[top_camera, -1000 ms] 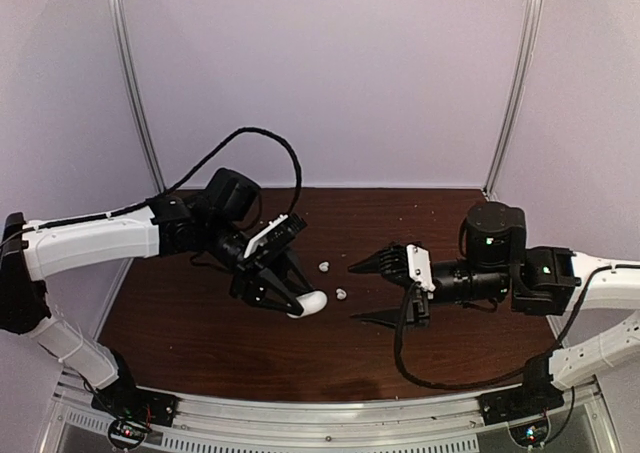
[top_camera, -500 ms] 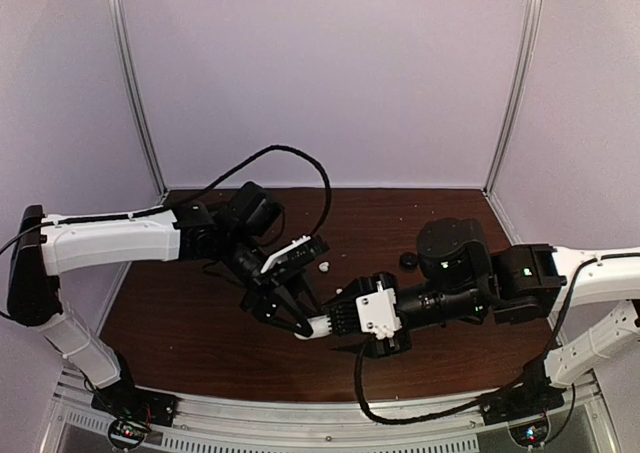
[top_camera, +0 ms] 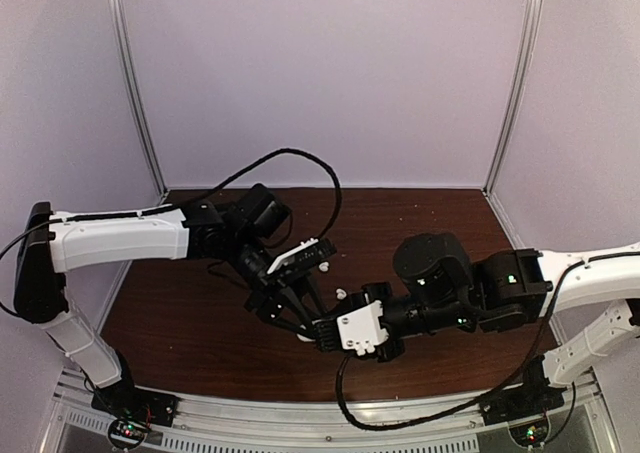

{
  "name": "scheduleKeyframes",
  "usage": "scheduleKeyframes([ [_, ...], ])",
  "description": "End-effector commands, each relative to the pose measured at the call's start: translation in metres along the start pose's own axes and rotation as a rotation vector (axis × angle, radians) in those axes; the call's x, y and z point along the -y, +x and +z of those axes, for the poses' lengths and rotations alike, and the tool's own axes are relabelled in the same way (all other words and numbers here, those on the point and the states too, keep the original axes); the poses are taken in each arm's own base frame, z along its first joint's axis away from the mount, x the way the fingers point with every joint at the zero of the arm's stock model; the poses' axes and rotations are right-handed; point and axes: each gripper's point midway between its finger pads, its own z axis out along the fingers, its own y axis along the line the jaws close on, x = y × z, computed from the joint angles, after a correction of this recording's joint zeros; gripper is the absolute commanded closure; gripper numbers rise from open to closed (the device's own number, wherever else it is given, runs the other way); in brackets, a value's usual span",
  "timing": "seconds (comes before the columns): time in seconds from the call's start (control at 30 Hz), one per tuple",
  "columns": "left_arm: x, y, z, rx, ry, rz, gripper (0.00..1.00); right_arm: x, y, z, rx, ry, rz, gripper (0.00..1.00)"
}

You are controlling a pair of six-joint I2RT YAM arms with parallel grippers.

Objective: Insert the wireless bluetooth earbuds into the charging case
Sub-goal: Pass from the left arm to the right, then pass from the right arm to the left

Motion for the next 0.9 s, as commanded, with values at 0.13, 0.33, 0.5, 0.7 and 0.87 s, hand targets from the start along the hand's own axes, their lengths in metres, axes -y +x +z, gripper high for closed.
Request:
scheduleKeyframes([
  [0.13,0.005,-0.018,-0.001,0.021,0.02,0.046,0.62,0.005,0.004,-0.003,-0.052,0.029,-0.025,0.74],
  [0.33,0.006,-0.023,-0.007,0.012,-0.043,0.113,0.43,0.01,0.001,-0.009,-0.031,0.061,0.002,0.89],
  [0.5,-0.007,-0.036,-0.027,0.003,-0.228,0.167,0.07,0.013,-0.001,-0.016,0.005,0.09,0.048,0.94],
  [0.7,-0.022,-0.081,-0.11,0.182,-0.726,0.298,0.02,0.034,0.002,-0.032,0.08,0.182,0.212,0.95],
  [0.87,0.005,-0.107,-0.176,0.46,-1.065,0.334,0.02,0.077,0.003,-0.065,0.265,0.265,0.483,0.96],
])
